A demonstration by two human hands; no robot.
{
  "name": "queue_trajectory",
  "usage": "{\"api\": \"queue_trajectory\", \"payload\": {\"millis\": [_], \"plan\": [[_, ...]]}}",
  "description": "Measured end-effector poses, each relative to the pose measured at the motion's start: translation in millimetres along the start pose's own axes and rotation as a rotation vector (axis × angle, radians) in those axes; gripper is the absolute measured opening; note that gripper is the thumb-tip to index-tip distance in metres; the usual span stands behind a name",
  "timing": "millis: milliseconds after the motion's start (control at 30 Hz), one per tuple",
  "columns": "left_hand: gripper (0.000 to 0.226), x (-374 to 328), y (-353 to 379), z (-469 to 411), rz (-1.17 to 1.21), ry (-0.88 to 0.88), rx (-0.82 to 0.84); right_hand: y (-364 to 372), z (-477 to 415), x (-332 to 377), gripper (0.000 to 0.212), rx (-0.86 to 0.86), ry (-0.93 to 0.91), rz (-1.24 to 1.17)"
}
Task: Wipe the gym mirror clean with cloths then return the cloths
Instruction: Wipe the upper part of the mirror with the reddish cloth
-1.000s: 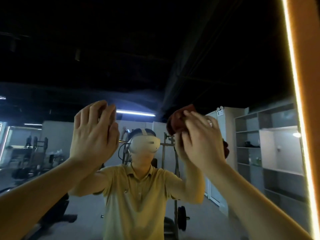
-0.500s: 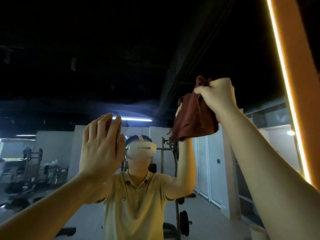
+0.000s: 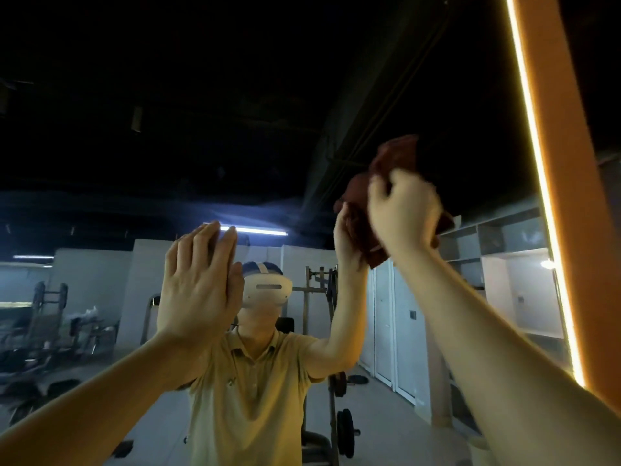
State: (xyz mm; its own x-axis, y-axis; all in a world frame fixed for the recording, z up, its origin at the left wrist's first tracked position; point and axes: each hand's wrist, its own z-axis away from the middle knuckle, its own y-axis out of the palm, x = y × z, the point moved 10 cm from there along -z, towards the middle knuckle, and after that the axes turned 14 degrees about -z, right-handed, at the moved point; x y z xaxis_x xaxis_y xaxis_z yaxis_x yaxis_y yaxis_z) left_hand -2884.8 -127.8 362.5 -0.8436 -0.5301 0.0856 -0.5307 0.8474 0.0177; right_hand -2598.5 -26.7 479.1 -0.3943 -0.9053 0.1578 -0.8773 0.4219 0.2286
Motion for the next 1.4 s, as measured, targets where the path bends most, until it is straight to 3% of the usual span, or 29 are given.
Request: {"api": "queue_trajectory", "payload": {"millis": [33, 67, 133, 267, 400, 567, 700, 800, 900, 967, 1067, 1167, 1267, 1400], "plan": [[0.050, 0.3, -0.4, 0.0, -0.003, 0.001, 0.002, 37.2, 18.1, 0.2, 0.027, 0.180, -0.005, 0.046], [0.050, 0.9, -0.5, -0.1, -0.006, -0.001, 0.003, 67.5, 41.7, -0.6, 0.047, 0.329, 0.001, 0.092], [0.051, 1.1, -0.5, -0.3, -0.006, 0.003, -0.002, 94.1, 86.4, 9.4, 0.069, 0.453, -0.058, 0.074], [0.051, 0.1, -0.8, -2.4, -0.017, -0.007, 0.005, 85.8, 120.4, 27.6, 0.060, 0.553, -0.298, -0.087], [0.052, -1.0, -0.9, -0.2, -0.022, -0.009, 0.010, 68.2, 80.0, 8.3, 0.044, 0.494, -0.430, 0.125], [0.051, -0.5, -0.6, 1.2, -0.022, -0.004, 0.014, 84.8, 39.4, -7.7, 0.069, 0.438, -0.298, 0.229], [0.050, 2.1, 0.0, -0.3, -0.013, -0.001, -0.002, 112.2, 63.5, 28.2, 0.071, 0.312, -0.199, 0.215], [0.054, -1.3, -5.8, -0.8, 0.012, 0.021, -0.020, 135.3, 129.9, 72.3, 0.065, 0.442, -0.429, 0.123], [0.057, -4.7, -4.9, 0.1, -0.001, 0.021, 0.019, 114.6, 141.7, 42.7, 0.066, 0.586, -0.626, 0.153], [0.060, -5.7, -0.3, 0.8, -0.033, 0.022, 0.044, 85.8, 99.9, -14.6, 0.067, 0.514, -0.474, 0.243], [0.064, -9.1, 7.6, 2.0, -0.059, 0.052, 0.077, 49.3, 33.5, -85.9, 0.069, 0.320, -0.062, 0.361], [0.063, -7.7, 11.6, 3.0, -0.033, 0.070, 0.063, 65.0, 28.2, -55.7, 0.074, 0.195, 0.089, 0.352], [0.060, -1.7, 6.3, 4.8, 0.159, 0.063, 0.004, 113.4, 72.6, 29.1, 0.070, 0.205, -0.113, 0.187], [0.064, 6.7, -3.3, 4.7, 0.270, 0.029, -0.015, 140.9, 166.2, 84.8, 0.066, 0.530, -0.539, 0.095]]}}
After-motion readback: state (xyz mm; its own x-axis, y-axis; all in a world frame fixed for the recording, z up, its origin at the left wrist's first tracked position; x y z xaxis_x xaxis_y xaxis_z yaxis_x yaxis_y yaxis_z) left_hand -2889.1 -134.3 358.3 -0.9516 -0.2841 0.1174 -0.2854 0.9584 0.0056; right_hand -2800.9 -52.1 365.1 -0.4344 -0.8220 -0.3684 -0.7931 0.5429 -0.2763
